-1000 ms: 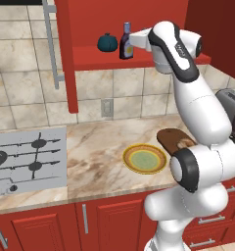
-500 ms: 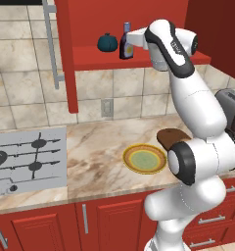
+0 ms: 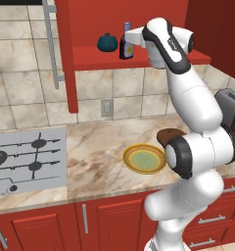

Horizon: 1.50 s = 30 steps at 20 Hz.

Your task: Pick the chicken drumstick from the plate and place it on the cutting board. Then pick the condiment bottle from the cabinet and place it next to the cutting board.

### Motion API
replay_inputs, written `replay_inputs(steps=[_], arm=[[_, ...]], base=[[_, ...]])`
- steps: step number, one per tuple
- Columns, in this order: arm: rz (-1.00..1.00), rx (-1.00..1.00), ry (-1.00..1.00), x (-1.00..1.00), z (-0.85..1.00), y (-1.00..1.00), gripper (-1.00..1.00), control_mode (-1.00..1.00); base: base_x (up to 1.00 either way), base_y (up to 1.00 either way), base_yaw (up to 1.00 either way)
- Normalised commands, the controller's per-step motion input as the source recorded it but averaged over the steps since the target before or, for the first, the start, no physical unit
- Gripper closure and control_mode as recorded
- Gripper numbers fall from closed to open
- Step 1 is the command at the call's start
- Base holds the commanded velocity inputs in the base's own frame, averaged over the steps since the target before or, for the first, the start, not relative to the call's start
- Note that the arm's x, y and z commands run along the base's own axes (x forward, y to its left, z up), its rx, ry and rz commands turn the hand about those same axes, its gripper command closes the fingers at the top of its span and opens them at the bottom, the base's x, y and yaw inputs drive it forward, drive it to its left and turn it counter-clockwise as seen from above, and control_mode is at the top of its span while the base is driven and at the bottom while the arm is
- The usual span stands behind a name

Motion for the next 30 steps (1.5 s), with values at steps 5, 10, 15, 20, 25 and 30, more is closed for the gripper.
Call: replay_inputs(steps=[5,10,15,20,25,30], arm=[[0.00,0.00,0.00,0.15,0.00,0.04,-1.00,-1.00],[0.00,0.00,0.00,0.16,0.00,0.04,-1.00,-1.00],[0.00,0.00,0.00,0.18,0.00,0.03,-1.00,-1.00],[0.00,0.00,0.00,0.20,0.00,0.01,-1.00,-1.00],[0.00,0.00,0.00,0.20,0.00,0.00,-1.00,-1.00],[0.00,0.00,0.00,0.17,-0.02,0.00,-1.00,-1.00]], base=[[0.00,0.00,0.00],[0.00,0.00,0.00],[0.00,0.00,0.00],[0.00,0.00,0.00],[0.00,0.00,0.00],[0.00,0.00,0.00]])
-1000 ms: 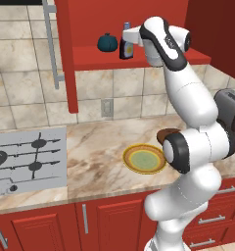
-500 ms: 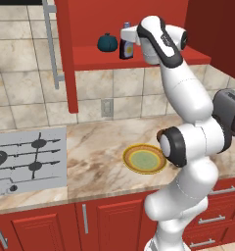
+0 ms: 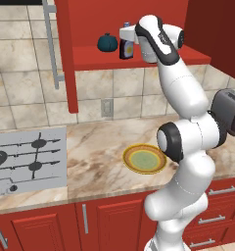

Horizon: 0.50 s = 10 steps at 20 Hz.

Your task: Pick the chicken drumstick from the plate and place it on the cutting board. Then pick the condiment bottle from the cabinet and place it next to the cutting board.

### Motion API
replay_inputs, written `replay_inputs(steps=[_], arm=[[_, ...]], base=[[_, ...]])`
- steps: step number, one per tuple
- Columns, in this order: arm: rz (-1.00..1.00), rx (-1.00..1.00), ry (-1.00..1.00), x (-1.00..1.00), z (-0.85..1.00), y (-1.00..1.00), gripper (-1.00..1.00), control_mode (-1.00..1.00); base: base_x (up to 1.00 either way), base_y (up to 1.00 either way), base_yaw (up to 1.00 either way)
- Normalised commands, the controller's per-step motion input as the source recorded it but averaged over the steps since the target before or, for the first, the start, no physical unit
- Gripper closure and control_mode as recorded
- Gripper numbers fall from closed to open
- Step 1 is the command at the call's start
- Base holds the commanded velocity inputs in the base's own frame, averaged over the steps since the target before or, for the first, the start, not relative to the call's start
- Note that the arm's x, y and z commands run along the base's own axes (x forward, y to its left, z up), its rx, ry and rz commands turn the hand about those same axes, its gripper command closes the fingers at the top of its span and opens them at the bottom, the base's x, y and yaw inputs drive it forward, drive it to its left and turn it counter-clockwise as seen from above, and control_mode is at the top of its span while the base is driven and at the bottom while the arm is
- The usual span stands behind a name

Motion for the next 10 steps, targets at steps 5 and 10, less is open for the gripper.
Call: replay_inputs(steps=[5,10], arm=[[0.00,0.00,0.00,0.12,-0.07,0.00,-1.00,-1.00],[0.00,0.00,0.00,0.10,-0.09,0.00,-1.00,-1.00]], base=[[0.00,0.00,0.00],[0.00,0.00,0.00]])
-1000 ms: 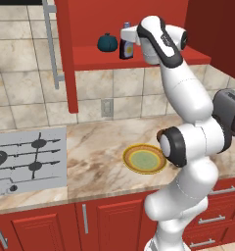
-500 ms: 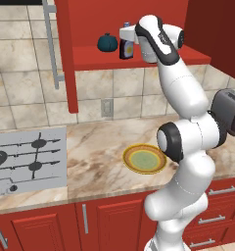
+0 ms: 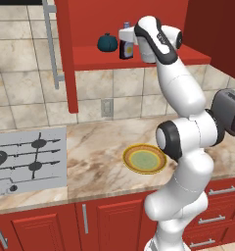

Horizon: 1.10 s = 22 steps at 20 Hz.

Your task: Pick the chicken drumstick from the plate and place it on the cutting board. Then pick the condiment bottle from the cabinet and place it next to the cutting board.

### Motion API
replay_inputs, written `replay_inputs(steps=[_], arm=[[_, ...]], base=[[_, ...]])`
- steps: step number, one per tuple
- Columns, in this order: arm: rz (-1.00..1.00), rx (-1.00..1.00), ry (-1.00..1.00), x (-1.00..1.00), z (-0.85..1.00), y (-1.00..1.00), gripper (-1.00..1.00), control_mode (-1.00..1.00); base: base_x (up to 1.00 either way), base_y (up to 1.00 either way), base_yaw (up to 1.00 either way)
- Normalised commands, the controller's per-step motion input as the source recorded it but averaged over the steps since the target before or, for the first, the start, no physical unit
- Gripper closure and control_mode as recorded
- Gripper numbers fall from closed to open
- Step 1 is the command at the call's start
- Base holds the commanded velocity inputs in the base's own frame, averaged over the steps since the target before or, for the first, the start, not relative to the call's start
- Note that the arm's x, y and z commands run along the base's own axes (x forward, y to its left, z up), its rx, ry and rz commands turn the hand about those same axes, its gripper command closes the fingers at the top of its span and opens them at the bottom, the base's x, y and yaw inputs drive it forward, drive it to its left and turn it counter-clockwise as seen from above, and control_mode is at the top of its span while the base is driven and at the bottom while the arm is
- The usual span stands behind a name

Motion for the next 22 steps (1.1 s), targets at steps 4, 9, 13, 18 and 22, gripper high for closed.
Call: replay_inputs(steps=[4,9,13,18,22], arm=[[0.00,0.00,0.00,0.06,-0.07,0.00,-1.00,-1.00],[0.00,0.00,0.00,0.02,-0.10,0.00,-1.00,-1.00],[0.00,0.00,0.00,0.00,-0.06,0.00,-1.00,-1.00],[0.00,0.00,0.00,0.00,0.00,0.00,-1.00,-1.00],[0.00,0.00,0.00,0.00,0.00,0.00,-1.00,-1.00]], base=[[0.00,0.00,0.00],[0.00,0.00,0.00],[0.00,0.00,0.00],[0.00,0.00,0.00],[0.00,0.00,0.00]])
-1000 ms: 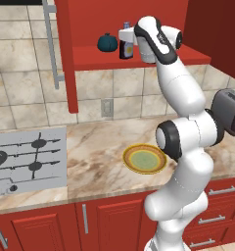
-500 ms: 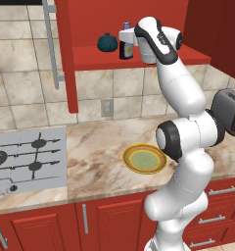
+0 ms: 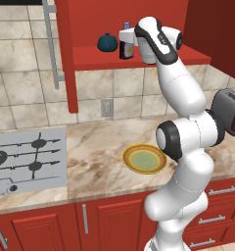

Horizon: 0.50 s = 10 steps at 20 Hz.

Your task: Pick the chicken drumstick from the plate and place it on the cutting board. Then pick the condiment bottle from the cabinet and place it next to the cutting board.

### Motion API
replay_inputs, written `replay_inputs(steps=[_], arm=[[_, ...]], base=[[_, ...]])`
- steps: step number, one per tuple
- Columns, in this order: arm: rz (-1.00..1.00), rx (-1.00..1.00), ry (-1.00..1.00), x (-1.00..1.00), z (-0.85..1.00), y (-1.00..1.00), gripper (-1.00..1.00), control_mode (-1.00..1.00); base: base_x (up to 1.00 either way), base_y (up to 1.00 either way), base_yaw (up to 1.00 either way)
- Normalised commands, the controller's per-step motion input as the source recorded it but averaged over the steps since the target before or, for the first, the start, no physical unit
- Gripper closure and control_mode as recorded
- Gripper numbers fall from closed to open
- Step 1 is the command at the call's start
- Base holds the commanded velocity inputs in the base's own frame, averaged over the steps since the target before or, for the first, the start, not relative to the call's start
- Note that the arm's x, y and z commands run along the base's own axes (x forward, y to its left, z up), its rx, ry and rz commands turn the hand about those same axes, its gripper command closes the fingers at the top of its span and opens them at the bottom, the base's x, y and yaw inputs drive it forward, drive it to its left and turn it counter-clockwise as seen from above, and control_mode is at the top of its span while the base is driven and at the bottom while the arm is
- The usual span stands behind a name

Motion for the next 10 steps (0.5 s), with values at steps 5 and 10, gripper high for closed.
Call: replay_inputs(steps=[5,10], arm=[[0.00,0.00,0.00,0.00,-0.02,0.00,1.00,-1.00],[0.00,0.01,0.00,0.00,0.00,0.00,1.00,-1.00]], base=[[0.00,0.00,0.00],[0.00,0.00,0.00]])
